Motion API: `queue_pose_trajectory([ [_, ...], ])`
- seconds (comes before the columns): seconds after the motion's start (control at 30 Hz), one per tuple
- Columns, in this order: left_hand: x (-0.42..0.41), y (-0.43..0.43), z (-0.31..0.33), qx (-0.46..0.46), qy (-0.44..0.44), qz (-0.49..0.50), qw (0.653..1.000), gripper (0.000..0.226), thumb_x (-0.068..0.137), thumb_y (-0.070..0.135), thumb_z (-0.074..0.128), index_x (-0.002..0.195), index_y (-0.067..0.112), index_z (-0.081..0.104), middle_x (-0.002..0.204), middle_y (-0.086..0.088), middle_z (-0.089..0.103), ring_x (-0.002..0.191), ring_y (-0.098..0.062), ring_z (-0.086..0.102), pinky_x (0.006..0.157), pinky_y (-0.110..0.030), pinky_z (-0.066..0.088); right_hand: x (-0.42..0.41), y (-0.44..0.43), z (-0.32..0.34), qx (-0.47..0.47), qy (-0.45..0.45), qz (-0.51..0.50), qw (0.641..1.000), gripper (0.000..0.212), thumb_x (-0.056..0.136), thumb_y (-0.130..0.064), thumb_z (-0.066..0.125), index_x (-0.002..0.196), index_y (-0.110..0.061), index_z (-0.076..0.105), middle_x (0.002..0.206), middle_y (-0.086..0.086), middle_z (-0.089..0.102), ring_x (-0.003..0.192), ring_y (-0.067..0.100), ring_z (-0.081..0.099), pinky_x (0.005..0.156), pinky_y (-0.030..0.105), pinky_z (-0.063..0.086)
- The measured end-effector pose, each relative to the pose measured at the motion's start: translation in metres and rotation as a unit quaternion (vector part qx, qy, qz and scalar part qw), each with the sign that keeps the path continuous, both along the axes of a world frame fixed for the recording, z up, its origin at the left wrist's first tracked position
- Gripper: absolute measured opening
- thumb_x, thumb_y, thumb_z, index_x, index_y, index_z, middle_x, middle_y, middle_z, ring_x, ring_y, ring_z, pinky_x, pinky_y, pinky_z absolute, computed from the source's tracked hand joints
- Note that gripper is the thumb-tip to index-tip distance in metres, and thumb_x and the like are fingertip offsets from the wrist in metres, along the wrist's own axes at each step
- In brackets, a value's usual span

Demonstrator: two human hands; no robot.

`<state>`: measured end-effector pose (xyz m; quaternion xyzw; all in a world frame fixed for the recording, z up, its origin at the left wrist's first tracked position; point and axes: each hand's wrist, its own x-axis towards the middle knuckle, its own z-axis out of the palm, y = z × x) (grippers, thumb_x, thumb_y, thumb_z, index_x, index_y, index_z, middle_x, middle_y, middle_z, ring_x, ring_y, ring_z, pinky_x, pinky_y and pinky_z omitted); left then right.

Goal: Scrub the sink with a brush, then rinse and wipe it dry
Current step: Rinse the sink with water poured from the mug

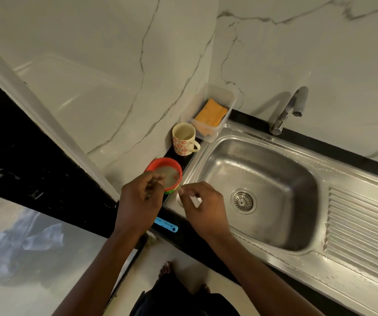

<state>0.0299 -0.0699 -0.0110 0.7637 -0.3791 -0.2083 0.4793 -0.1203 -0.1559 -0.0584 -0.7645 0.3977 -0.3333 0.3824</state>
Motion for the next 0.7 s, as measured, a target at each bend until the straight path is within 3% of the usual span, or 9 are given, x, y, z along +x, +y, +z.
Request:
queue_pose_trajectory([
  [0.07, -0.006, -0.012, 0.002, -0.006, 0.000, -0.010, 1.000, 0.018, 0.100, 0.020, 0.062, 0.102, 0.033, 0.073, 0.097, 0.026, 0.072, 0.096, 0.004, 0.067, 0.078, -0.023, 0.058, -0.005, -0.012, 0.013, -0.004, -0.029, -0.007, 1.000, 0.010, 0.097, -0.027, 0.072, 0.099, -0.020, 0.079, 0.093, -0.010, 0.072, 0.090, 0.008, 0.067, 0.079, 0.025, 0.054],
  [0.17, -0.009, -0.031, 0.005, -0.013, -0.017, -0.035, 0.999, 0.023, 0.099, 0.021, 0.063, 0.096, 0.043, 0.069, 0.098, 0.031, 0.069, 0.096, 0.006, 0.066, 0.078, -0.012, 0.053, -0.005, -0.032, 0.026, 0.005, -0.055, -0.019, 0.998, 0.008, 0.097, -0.025, 0.073, 0.099, -0.020, 0.079, 0.093, -0.010, 0.072, 0.091, 0.008, 0.068, 0.081, 0.020, 0.053],
  [0.3, 0.001, -0.060, -0.004, -0.006, -0.027, -0.037, 0.999, 0.018, 0.099, 0.022, 0.063, 0.114, 0.029, 0.071, 0.107, 0.021, 0.071, 0.101, 0.001, 0.066, 0.087, -0.025, 0.057, 0.012, -0.065, 0.025, 0.023, -0.059, -0.040, 0.997, 0.011, 0.098, -0.028, 0.072, 0.100, -0.020, 0.079, 0.094, -0.010, 0.073, 0.091, 0.005, 0.068, 0.080, 0.014, 0.050],
  [0.4, 0.012, -0.078, -0.009, -0.009, -0.023, -0.050, 0.998, 0.025, 0.099, 0.019, 0.062, 0.122, 0.023, 0.070, 0.116, 0.017, 0.072, 0.108, 0.000, 0.065, 0.093, -0.024, 0.054, 0.030, -0.089, 0.018, 0.026, -0.052, -0.065, 0.996, 0.016, 0.099, -0.033, 0.070, 0.101, -0.020, 0.079, 0.094, -0.012, 0.074, 0.090, 0.006, 0.068, 0.078, 0.023, 0.055],
  [0.53, 0.028, -0.101, -0.018, -0.015, -0.047, -0.069, 0.996, 0.024, 0.099, 0.015, 0.062, 0.120, 0.021, 0.071, 0.114, 0.013, 0.072, 0.105, 0.000, 0.066, 0.085, -0.006, 0.046, 0.056, -0.116, 0.003, 0.045, -0.047, -0.079, 0.995, 0.014, 0.099, -0.031, 0.069, 0.103, -0.022, 0.078, 0.098, -0.012, 0.074, 0.092, 0.007, 0.069, 0.081, 0.032, 0.058],
  [0.7, 0.041, -0.119, -0.034, -0.031, -0.040, -0.092, 0.994, 0.024, 0.099, 0.012, 0.063, 0.121, 0.017, 0.071, 0.113, 0.010, 0.074, 0.106, -0.001, 0.067, 0.091, -0.018, 0.054, 0.083, -0.140, -0.016, 0.039, -0.004, -0.121, 0.992, 0.024, 0.096, -0.042, 0.070, 0.104, -0.020, 0.074, 0.096, -0.008, 0.069, 0.088, 0.007, 0.065, 0.079, 0.035, 0.057],
])
